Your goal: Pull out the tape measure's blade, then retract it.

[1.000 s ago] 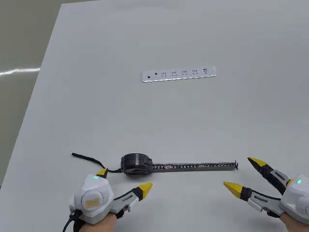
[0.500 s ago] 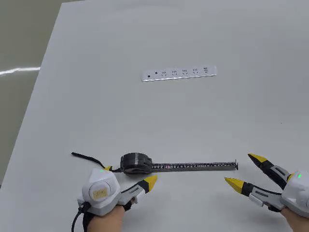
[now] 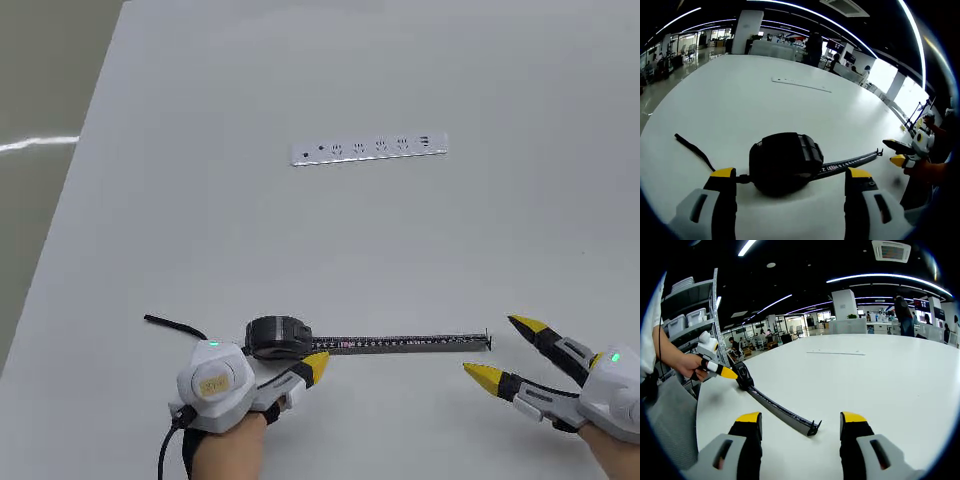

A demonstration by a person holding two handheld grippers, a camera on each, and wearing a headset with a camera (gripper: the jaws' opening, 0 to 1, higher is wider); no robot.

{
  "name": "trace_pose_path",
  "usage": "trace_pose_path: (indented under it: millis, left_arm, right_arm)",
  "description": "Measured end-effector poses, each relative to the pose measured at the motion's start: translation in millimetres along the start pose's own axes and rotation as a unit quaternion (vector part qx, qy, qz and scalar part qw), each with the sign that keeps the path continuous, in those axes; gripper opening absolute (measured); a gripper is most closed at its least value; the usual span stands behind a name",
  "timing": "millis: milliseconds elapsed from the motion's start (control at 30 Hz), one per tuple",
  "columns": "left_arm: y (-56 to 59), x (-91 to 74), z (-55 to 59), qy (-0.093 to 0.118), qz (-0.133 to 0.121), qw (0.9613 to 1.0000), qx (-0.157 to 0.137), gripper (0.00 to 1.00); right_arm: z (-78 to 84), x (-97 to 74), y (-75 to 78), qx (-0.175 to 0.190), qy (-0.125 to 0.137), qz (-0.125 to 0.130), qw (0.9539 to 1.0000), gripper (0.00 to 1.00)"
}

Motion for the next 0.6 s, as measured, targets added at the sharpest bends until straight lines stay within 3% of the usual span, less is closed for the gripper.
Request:
trace_pose_path:
  millis: [367, 600]
  left_arm:
    - [3.7, 9.3, 0.7, -0.015, -0.023, 0.9995, -0.017, 0.88]
    - [3.9, 13.1, -1.3, -0.013, -0.034, 0.999, -0.025, 0.88]
  right_arm:
    - [8.0, 6.2, 3.1, 0.003, -0.011, -0.016, 0.9998, 0.61]
    - [11.0, 9.4, 1.8, 0.006, -0.016, -0.027, 0.9995, 0.59]
Point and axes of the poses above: the centre of the closed fingertips' face, and the gripper's own axes: x roughly forward along the fingers, y roughly to its right, z roughly out of its underside, the point moved 3 cm from there along -x, roughly backward along the fingers, and after that the axes turned 2 degrees about y, right-handed, at the moved point
